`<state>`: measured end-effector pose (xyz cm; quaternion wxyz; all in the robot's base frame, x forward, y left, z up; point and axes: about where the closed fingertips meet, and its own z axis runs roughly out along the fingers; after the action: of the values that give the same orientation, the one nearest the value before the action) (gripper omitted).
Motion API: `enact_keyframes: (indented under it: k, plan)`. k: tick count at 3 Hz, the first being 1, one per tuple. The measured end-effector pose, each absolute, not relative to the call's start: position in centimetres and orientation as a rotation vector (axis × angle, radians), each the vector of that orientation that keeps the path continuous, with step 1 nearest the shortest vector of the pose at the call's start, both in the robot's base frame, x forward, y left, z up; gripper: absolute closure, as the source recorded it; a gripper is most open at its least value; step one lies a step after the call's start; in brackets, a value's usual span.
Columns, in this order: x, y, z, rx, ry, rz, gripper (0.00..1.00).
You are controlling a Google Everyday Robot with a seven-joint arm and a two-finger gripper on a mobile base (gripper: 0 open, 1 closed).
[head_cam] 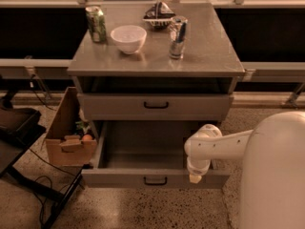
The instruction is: Open middle drawer
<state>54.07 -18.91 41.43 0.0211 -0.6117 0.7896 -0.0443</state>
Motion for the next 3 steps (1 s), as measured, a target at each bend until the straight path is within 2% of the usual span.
enact_keyframes:
  k: [3]
  plan:
    - [52.64,-19.09,41.62,-1.898,2.431,-0.172,1.0]
